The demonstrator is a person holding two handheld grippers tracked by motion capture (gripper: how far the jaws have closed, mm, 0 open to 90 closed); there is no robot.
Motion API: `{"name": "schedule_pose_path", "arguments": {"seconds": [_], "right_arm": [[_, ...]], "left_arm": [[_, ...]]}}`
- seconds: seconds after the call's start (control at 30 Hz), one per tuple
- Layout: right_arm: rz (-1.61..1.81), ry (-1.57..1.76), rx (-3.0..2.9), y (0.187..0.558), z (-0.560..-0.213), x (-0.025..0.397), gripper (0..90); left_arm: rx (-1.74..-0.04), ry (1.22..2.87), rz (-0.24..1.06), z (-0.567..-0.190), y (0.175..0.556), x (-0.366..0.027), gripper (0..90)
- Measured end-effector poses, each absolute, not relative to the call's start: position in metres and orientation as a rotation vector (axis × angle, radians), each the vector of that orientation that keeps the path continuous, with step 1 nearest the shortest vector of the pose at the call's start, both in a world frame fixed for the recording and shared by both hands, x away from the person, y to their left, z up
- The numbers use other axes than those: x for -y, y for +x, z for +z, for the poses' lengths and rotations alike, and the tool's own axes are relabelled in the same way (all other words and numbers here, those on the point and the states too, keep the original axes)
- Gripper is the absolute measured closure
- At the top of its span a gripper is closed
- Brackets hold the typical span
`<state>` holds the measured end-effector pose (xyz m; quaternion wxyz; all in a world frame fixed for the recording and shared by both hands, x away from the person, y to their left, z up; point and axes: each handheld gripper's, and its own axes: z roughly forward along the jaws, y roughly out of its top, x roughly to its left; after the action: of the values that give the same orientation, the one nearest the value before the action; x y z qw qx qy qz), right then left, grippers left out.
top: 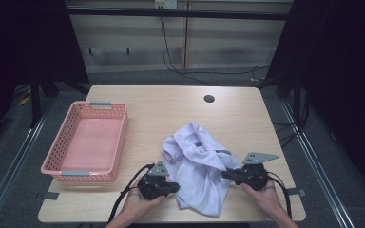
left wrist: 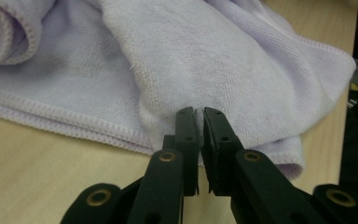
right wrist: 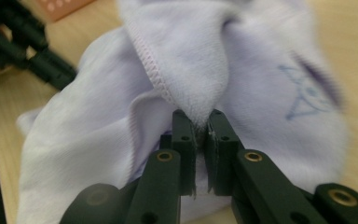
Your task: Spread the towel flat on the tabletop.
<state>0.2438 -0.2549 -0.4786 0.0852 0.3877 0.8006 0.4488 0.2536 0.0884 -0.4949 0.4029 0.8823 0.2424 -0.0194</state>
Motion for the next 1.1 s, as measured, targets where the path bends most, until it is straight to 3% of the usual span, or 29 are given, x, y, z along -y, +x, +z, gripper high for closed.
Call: {"name": "schedule_pose_path", "arguments": {"seconds": [0.3,0.4,0.6,0.8,0.93,1.03,1.1], "right_arm": [[1.373,1.341,-2.050,0.243,-0.454,0.321,85.3],[1.381,1.358,-2.043,0.238,-0.456,0.332,85.4],[1.391,1.332,-2.096,0.241,-0.459,0.320,85.5],[1.414,1.315,-2.115,0.244,-0.460,0.317,85.5],[1.422,1.311,-2.123,0.246,-0.459,0.315,85.5],[1.434,1.302,-2.124,0.247,-0.458,0.313,85.5],[1.440,1.297,-2.129,0.249,-0.457,0.312,85.6]], "left_arm": [[-0.647,2.213,-0.080,-0.493,0.254,-0.094,83.7],[-0.667,2.151,-0.053,-0.484,0.258,-0.099,72.1],[-0.705,2.045,0.050,-0.463,0.278,-0.117,65.5],[-0.715,1.962,0.105,-0.453,0.285,-0.129,52.4],[-0.680,1.972,0.062,-0.460,0.289,-0.120,44.3],[-0.686,2.013,0.061,-0.466,0.292,-0.108,47.4],[-0.673,2.012,0.043,-0.469,0.297,-0.104,67.9]]}}
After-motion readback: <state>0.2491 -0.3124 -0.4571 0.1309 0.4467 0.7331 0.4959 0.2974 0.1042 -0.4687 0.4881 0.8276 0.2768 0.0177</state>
